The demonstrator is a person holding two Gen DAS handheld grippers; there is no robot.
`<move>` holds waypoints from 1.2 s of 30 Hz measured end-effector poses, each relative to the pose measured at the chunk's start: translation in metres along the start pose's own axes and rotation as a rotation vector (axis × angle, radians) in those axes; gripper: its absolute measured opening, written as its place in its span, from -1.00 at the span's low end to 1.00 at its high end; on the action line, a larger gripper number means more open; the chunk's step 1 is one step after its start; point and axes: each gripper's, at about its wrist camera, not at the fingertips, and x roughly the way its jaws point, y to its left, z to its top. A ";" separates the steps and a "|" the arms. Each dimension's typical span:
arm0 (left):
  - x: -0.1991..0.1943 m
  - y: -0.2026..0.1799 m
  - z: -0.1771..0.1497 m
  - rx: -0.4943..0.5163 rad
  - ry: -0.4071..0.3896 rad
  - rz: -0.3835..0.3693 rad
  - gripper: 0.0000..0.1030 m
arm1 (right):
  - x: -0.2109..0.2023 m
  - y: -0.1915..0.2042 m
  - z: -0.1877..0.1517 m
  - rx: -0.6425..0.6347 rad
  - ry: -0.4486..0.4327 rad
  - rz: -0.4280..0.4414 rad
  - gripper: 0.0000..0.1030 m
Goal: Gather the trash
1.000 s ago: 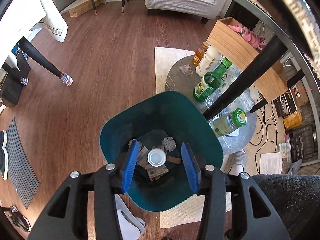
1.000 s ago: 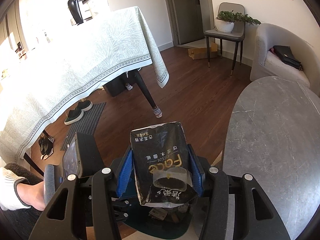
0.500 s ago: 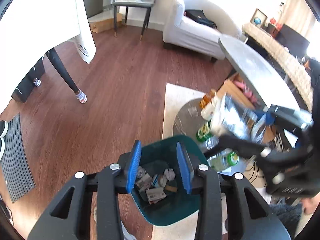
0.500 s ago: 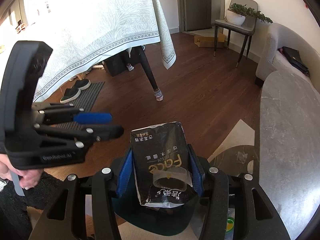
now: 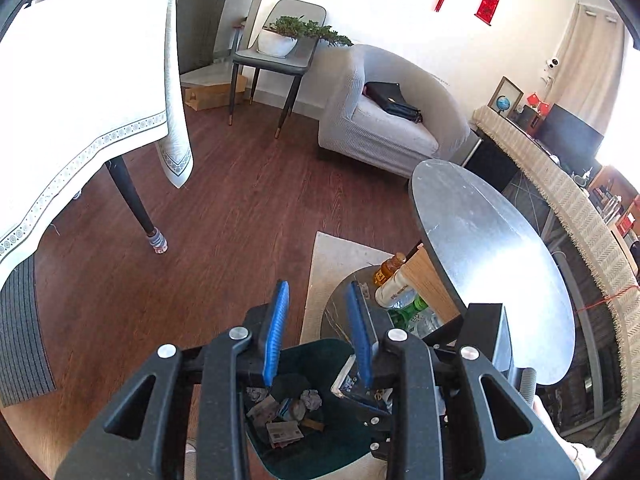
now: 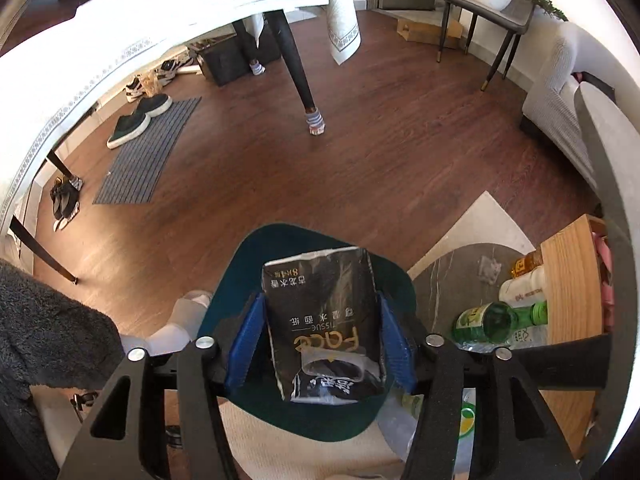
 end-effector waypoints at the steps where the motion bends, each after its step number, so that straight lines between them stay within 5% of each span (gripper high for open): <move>1: -0.002 -0.002 0.002 -0.001 -0.002 -0.003 -0.39 | 0.002 0.000 -0.002 -0.006 0.010 -0.004 0.38; 9: -0.006 -0.020 0.011 0.017 -0.031 -0.007 -0.38 | -0.010 0.002 -0.015 -0.033 0.000 -0.006 0.39; 14: -0.008 -0.033 0.016 0.052 -0.052 0.018 -0.36 | -0.053 -0.005 -0.017 -0.010 -0.131 0.027 0.33; 16: -0.007 -0.036 0.015 0.058 -0.053 0.030 -0.34 | -0.075 -0.011 -0.017 0.009 -0.193 0.039 0.13; 21: 0.002 -0.053 0.006 0.088 -0.031 0.052 -0.27 | -0.124 -0.034 -0.026 0.094 -0.333 0.078 0.12; 27: 0.018 -0.081 -0.014 0.143 0.006 0.065 0.02 | -0.174 -0.067 -0.048 0.185 -0.443 -0.078 0.16; 36: 0.025 -0.107 -0.046 0.218 0.009 0.138 0.73 | -0.207 -0.125 -0.110 0.361 -0.453 -0.272 0.78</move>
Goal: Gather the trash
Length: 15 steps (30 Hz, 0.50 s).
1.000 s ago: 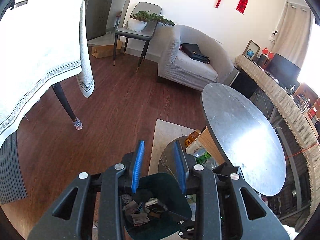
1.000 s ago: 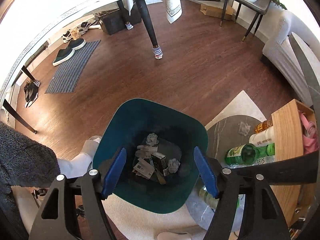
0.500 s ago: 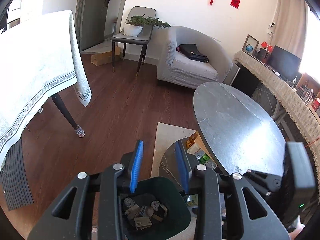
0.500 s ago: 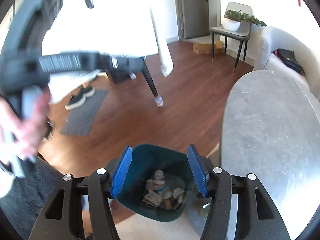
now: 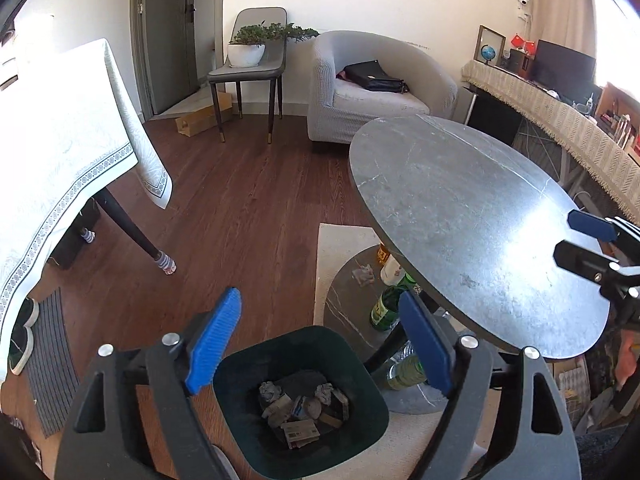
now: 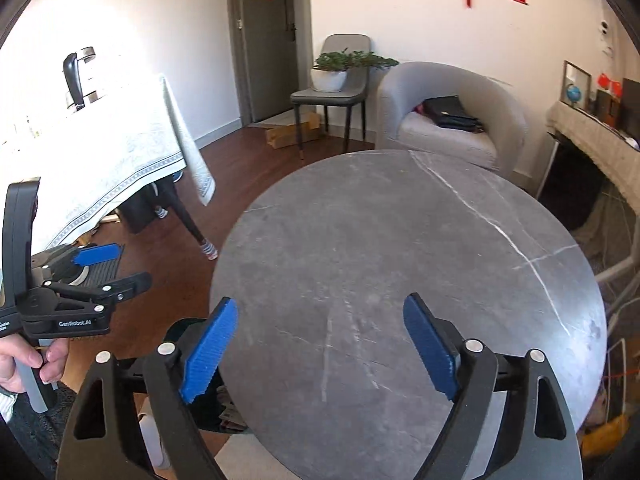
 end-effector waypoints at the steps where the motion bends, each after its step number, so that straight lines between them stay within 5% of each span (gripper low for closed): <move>1: 0.000 -0.003 -0.002 0.006 0.000 0.005 0.75 | -0.006 -0.008 -0.002 0.009 -0.005 -0.013 0.82; 7: -0.009 -0.014 -0.017 0.020 0.002 0.067 0.88 | -0.024 -0.029 -0.013 0.033 -0.014 -0.053 0.93; 15: -0.024 -0.022 -0.036 -0.012 0.016 0.070 0.90 | -0.035 -0.011 -0.029 -0.005 0.007 0.027 0.93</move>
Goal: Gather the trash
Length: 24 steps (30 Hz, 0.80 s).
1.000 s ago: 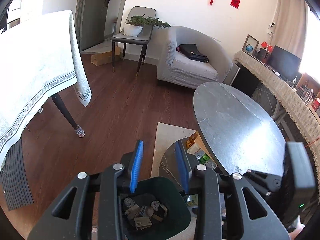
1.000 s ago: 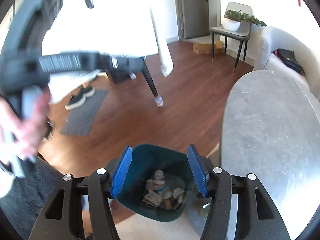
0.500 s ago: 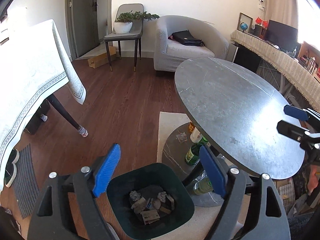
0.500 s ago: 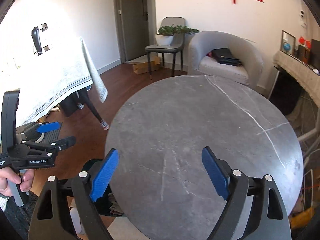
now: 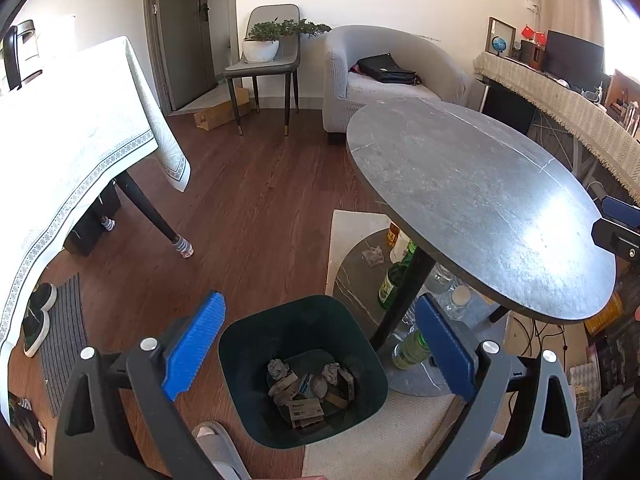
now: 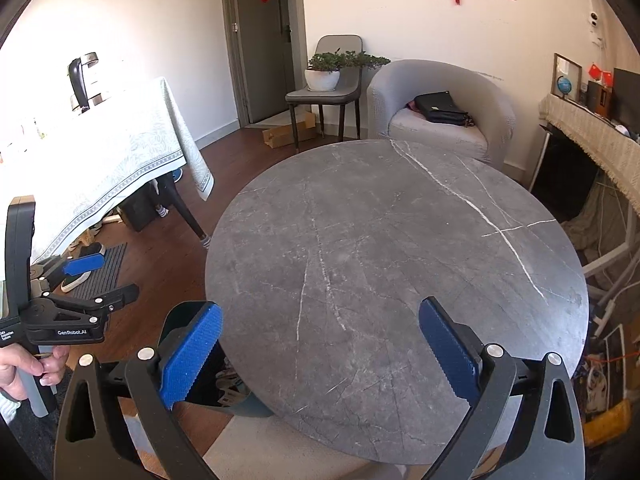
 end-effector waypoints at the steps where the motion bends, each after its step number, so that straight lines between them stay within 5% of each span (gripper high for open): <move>1: -0.001 -0.001 -0.002 -0.004 0.004 -0.004 0.90 | -0.001 0.003 -0.001 -0.011 0.000 0.003 0.93; 24: -0.006 -0.009 -0.009 -0.012 -0.035 -0.002 0.90 | 0.001 0.013 -0.002 -0.055 -0.002 -0.005 0.93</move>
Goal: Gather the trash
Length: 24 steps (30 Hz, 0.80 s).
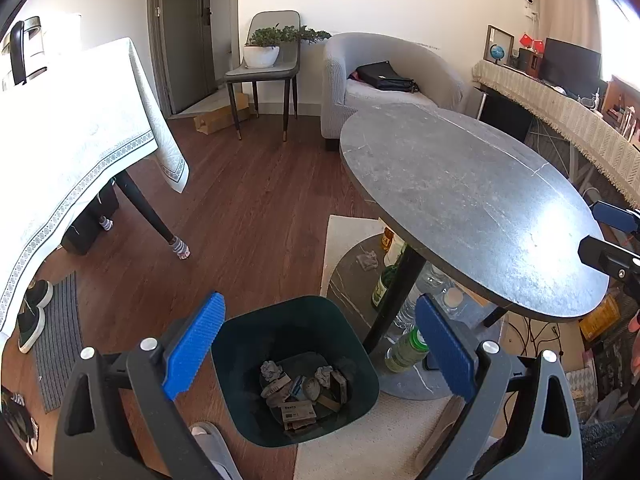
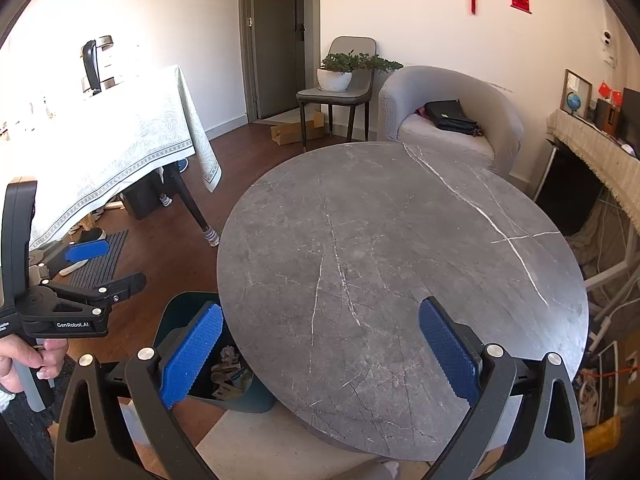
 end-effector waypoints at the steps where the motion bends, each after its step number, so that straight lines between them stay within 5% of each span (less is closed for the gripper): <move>1: 0.000 0.000 -0.001 -0.001 0.000 -0.001 0.90 | 0.000 0.001 0.000 -0.003 0.000 0.000 0.93; 24: -0.004 0.001 0.002 0.003 0.002 -0.010 0.90 | 0.001 0.005 0.002 -0.003 -0.005 0.003 0.93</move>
